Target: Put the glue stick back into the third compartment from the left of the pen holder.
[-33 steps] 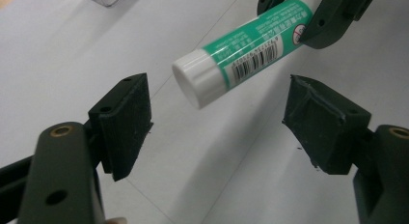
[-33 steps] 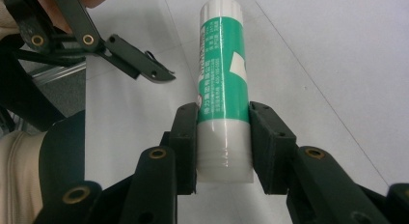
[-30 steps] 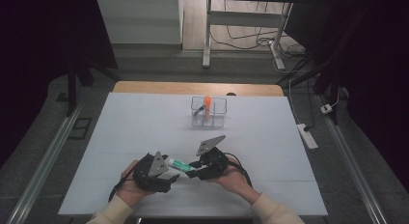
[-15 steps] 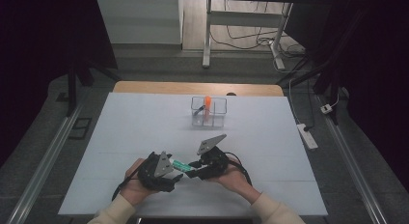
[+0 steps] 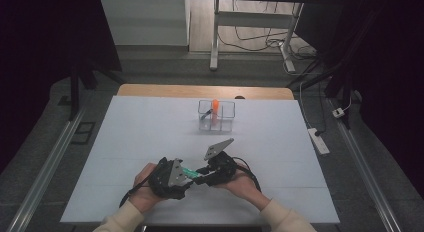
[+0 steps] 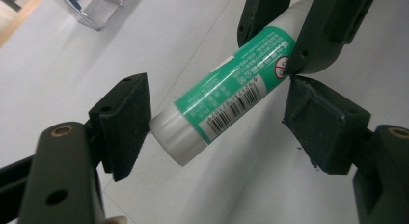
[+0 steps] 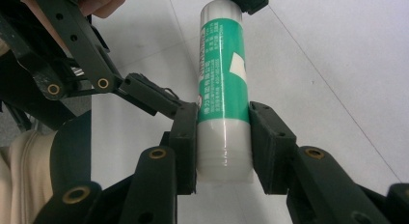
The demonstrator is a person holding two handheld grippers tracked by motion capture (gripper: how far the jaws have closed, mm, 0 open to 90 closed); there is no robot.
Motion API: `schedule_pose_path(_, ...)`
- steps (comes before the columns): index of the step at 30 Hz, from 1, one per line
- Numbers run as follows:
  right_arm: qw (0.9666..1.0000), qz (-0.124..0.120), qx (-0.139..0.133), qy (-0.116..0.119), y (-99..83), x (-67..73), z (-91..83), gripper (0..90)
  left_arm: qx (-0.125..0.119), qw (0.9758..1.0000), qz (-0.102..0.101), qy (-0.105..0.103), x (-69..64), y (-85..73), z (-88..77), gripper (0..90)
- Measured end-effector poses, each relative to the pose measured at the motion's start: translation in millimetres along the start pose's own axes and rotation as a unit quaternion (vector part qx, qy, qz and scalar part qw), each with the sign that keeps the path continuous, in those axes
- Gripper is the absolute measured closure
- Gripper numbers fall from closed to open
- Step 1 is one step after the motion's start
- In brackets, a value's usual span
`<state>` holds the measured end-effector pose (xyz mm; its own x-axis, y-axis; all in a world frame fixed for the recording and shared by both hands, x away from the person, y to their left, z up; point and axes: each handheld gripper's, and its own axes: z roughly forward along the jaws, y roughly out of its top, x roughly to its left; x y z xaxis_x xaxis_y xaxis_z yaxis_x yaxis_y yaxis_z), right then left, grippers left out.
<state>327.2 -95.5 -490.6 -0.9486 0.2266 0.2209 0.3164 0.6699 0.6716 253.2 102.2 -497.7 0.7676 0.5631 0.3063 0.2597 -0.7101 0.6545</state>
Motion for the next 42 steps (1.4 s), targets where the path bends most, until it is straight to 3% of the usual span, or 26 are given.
schedule_pose_path(5,0.9999,0.008,0.006,-0.002,-1.5,-3.0,0.3,64.7,-0.007,1.0,-0.004,0.002,0.8,-0.1,-1.5,25.3)
schedule_pose_path(13,0.9999,0.01,0.006,0.001,-1.2,-3.2,1.0,64.6,0.001,0.9997,0.023,-0.007,-4.9,2.4,1.8,28.6)
schedule_pose_path(23,0.9994,0.015,-0.004,0.03,0.4,-1.8,-0.3,64.6,0.02,0.9974,0.062,-0.028,-11.1,4.3,7.1,48.3)
schedule_pose_path(29,0.999,0.02,-0.018,0.035,1.8,-1.4,-3.8,64.6,0.022,0.9963,0.068,-0.047,-10.4,4.4,7.8,57.3)
schedule_pose_path(32,0.9986,0.021,-0.029,0.04,2.0,-2.2,-5.7,64.4,0.023,0.9953,0.078,-0.052,-12.1,4.1,7.8,62.1)
schedule_pose_path(35,0.9979,0.016,-0.049,0.039,2.4,-1.5,-7.9,63.4,0.021,0.9955,0.075,-0.054,-11.4,4.4,6.6,64.7)
schedule_pose_path(37,0.9975,0.008,-0.062,0.032,2.5,-0.6,-8.9,61.7,0.02,0.996,0.07,-0.051,-10.0,3.9,5.8,65.1)
schedule_pose_path(42,0.9927,-0.009,-0.12,-0.001,3.4,0.8,-19.5,55.6,0.017,0.9977,0.059,-0.029,-6.1,2.2,4.1,65.3)
